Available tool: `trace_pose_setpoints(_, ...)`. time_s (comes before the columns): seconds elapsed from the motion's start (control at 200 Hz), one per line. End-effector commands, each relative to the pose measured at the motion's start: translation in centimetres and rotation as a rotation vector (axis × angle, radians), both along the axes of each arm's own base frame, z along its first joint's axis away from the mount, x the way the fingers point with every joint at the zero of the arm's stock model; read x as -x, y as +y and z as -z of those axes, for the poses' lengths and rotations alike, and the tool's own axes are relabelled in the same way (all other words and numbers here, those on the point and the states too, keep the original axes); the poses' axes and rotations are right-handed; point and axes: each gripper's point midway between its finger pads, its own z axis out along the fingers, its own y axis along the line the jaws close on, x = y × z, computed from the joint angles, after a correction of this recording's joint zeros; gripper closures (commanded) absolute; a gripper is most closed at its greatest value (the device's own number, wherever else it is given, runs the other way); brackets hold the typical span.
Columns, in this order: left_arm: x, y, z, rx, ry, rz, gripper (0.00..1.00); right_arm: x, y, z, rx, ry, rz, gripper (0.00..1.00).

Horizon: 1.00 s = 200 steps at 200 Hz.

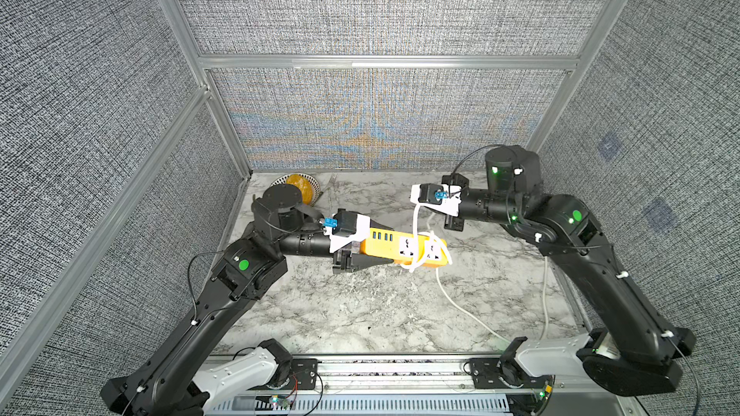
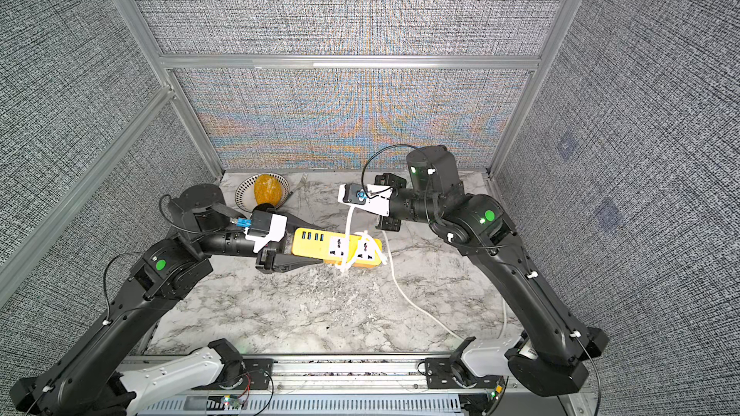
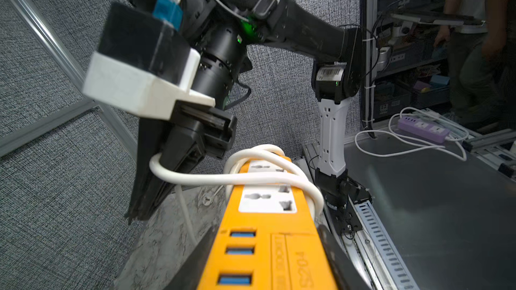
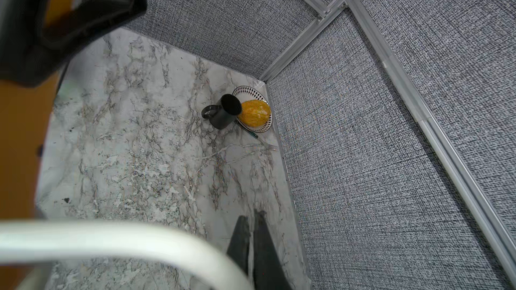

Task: Wrap the cord around the power strip
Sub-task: Wrap the power cord around the power strip.

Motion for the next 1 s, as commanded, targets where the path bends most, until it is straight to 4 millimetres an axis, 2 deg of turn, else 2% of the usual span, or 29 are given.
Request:
trace_pose_setpoints(0.0,4.0,1.2,-4.0,0.114,-0.041,0.198,1.00,-0.7,0.3,-2.2,-0.148,0.026,-0.037,1.00)
trace_pose_setpoints(0.1,4.5,1.5,-6.0,0.171,-0.073,0.212,1.00,-1.0,0.6,-1.2,-0.172,0.105,-0.075,1.00)
trace_pose_setpoints(0.21,4.5,1.7,-8.0,0.239,-0.106,0.204,1.00,-0.9,1.2,-1.1,-0.226,0.162,-0.117,1.00)
trace_pose_setpoints(0.345,4.7,2.0,-10.0,0.307,-0.140,0.197,1.00,-0.7,1.3,-1.6,-0.318,0.194,-0.156,0.89)
trace_pose_setpoints(0.465,4.9,2.1,-10.7,0.320,-0.152,0.202,1.00,-0.7,0.9,-1.8,-0.374,0.218,-0.174,0.79)
trace_pose_setpoints(0.636,4.4,1.8,-10.1,0.300,-0.155,0.179,1.00,-0.5,-0.4,-2.6,-0.437,0.216,-0.172,0.73)
trace_pose_setpoints(0.796,3.6,1.7,-10.8,0.350,-0.173,0.139,1.00,0.1,-0.7,-0.9,-0.463,0.274,-0.175,0.76)
trace_pose_setpoints(0.911,3.4,1.6,-11.5,0.375,-0.182,0.131,1.00,0.5,-0.7,0.5,-0.509,0.315,-0.184,0.86)
trace_pose_setpoints(0.996,3.5,1.4,-12.1,0.389,-0.176,0.146,1.00,0.6,0.0,1.5,-0.541,0.375,-0.223,0.92)
